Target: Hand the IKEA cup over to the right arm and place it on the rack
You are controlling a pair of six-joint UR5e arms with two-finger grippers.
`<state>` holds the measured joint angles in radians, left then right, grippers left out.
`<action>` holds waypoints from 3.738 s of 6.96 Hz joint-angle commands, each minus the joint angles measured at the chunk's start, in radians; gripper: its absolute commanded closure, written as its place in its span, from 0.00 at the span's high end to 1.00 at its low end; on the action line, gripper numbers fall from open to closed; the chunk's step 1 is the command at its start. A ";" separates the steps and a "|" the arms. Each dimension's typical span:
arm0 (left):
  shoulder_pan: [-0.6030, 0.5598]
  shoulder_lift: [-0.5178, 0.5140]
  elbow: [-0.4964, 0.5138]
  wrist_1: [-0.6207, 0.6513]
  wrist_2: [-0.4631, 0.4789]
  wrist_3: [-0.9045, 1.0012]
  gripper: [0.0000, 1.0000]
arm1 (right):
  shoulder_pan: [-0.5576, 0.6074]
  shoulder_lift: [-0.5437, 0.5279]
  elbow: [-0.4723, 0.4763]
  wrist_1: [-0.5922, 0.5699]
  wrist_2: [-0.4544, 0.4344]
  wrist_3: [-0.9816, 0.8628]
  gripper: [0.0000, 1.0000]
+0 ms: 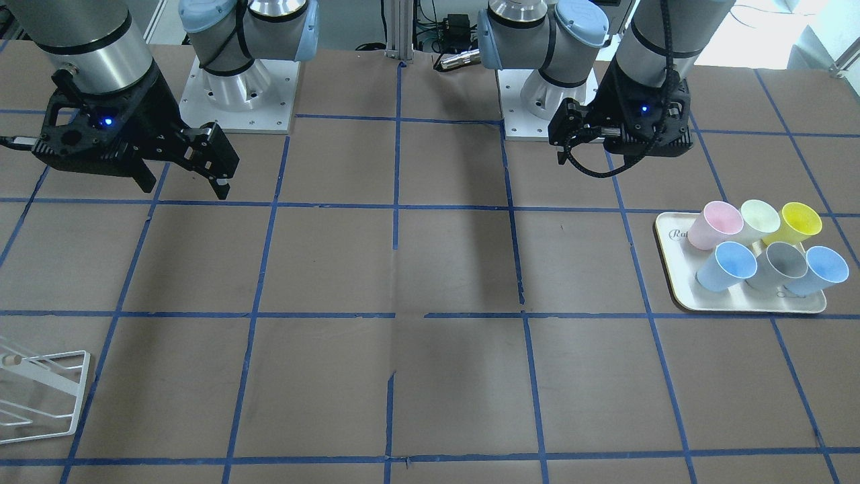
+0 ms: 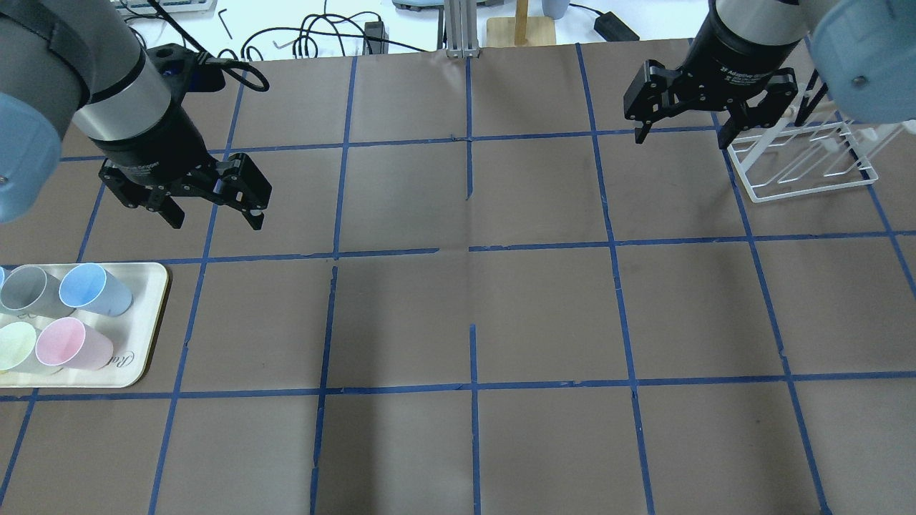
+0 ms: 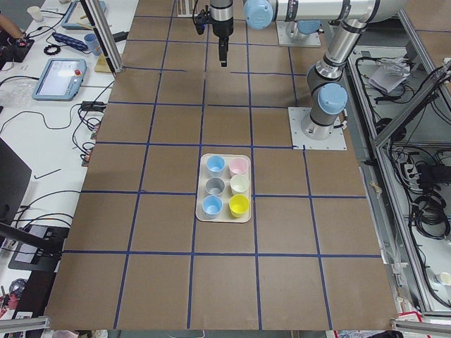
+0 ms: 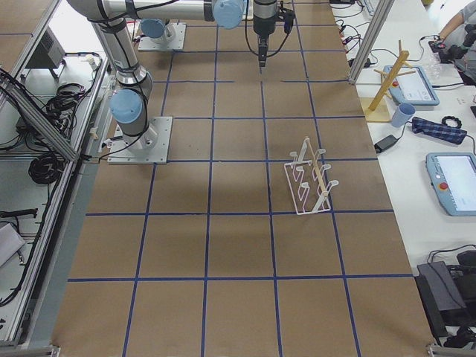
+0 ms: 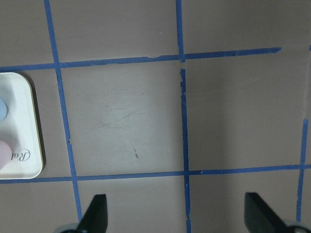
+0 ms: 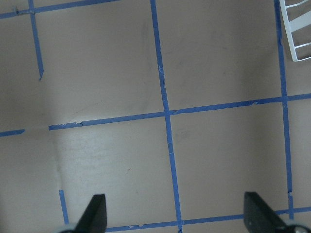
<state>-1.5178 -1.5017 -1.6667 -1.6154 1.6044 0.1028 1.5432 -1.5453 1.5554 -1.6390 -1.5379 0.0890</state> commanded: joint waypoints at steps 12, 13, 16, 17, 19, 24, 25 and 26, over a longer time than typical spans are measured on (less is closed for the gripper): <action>0.097 -0.011 -0.002 -0.008 -0.006 0.077 1.00 | 0.000 0.001 0.000 0.010 0.002 0.002 1.00; 0.120 -0.009 -0.002 -0.003 -0.001 0.177 1.00 | 0.000 0.001 0.000 0.010 0.002 0.002 1.00; 0.324 -0.034 -0.002 0.017 0.003 0.476 1.00 | 0.000 -0.001 0.000 0.010 0.002 0.008 1.00; 0.396 -0.055 -0.005 0.069 0.027 0.595 1.00 | 0.000 0.001 0.000 0.010 0.002 0.008 1.00; 0.529 -0.112 -0.054 0.214 0.037 0.821 1.00 | 0.000 0.002 0.000 0.010 0.002 0.050 1.00; 0.642 -0.256 -0.206 0.598 0.032 1.146 1.00 | 0.002 0.005 0.000 0.011 -0.018 0.072 1.00; 0.643 -0.288 -0.196 0.600 0.029 1.147 1.00 | 0.002 0.005 0.000 0.010 -0.014 0.075 1.00; 0.643 -0.308 -0.192 0.621 0.029 1.149 0.96 | 0.002 0.007 0.000 0.010 -0.011 0.077 1.00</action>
<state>-0.8755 -1.7799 -1.8640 -1.0151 1.6349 1.2454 1.5447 -1.5396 1.5555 -1.6289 -1.5522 0.1632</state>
